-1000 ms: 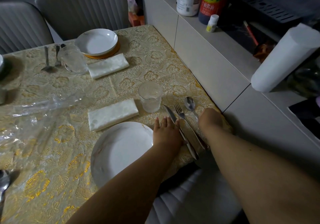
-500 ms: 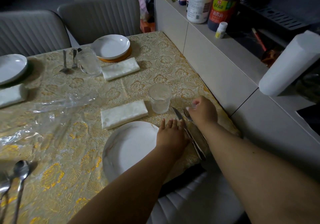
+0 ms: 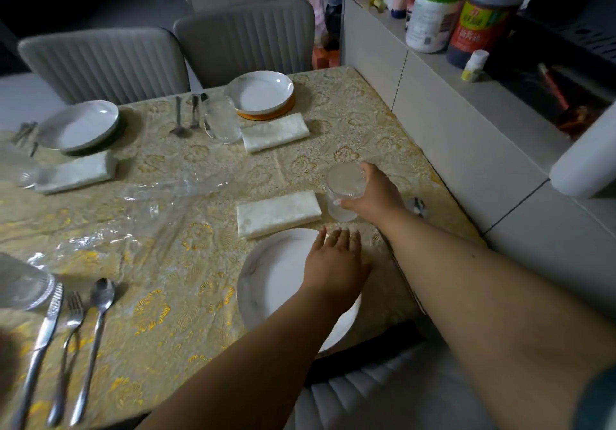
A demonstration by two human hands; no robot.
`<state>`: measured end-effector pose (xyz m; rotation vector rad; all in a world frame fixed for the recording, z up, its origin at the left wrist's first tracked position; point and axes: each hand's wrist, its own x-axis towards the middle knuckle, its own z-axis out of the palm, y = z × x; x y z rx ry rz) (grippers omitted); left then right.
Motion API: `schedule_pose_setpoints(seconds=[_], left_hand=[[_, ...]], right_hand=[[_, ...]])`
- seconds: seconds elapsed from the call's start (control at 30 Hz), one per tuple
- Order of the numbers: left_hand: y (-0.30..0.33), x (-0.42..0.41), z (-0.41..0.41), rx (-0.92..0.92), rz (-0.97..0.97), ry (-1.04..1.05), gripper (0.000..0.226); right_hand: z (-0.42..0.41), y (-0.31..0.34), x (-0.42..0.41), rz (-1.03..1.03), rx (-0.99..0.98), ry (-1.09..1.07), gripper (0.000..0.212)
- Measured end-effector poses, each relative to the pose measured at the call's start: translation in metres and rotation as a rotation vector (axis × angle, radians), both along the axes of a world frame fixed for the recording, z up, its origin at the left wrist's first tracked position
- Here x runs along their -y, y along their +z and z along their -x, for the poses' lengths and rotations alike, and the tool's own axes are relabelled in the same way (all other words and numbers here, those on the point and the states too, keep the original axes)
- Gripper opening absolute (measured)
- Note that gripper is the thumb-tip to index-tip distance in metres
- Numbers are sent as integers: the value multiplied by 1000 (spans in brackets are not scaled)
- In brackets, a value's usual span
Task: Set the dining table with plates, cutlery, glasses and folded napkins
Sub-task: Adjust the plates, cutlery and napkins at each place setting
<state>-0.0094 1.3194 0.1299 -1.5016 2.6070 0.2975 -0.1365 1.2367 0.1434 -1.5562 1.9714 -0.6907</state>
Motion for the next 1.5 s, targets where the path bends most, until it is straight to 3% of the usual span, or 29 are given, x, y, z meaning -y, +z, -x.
schedule_pose_setpoints(seconds=[0.77, 0.9, 1.03, 1.23, 1.5], left_hand=[[1, -8, -46, -35, -3, 181, 69], [9, -10, -57, -58, 28, 244, 69], [21, -17, -75, -83, 69, 320, 68], [39, -43, -130, -134, 73, 502, 52], [62, -106, -253, -259, 109, 791, 48]], right_hand=[[-15, 16, -18, -87, -40, -62, 94], [-34, 27, -33, 147, -78, -126, 75], [-73, 34, -54, 272, -40, -44, 58], [-124, 36, -80, 161, 105, 80, 36], [-233, 64, -130, 71, 183, 248, 18]])
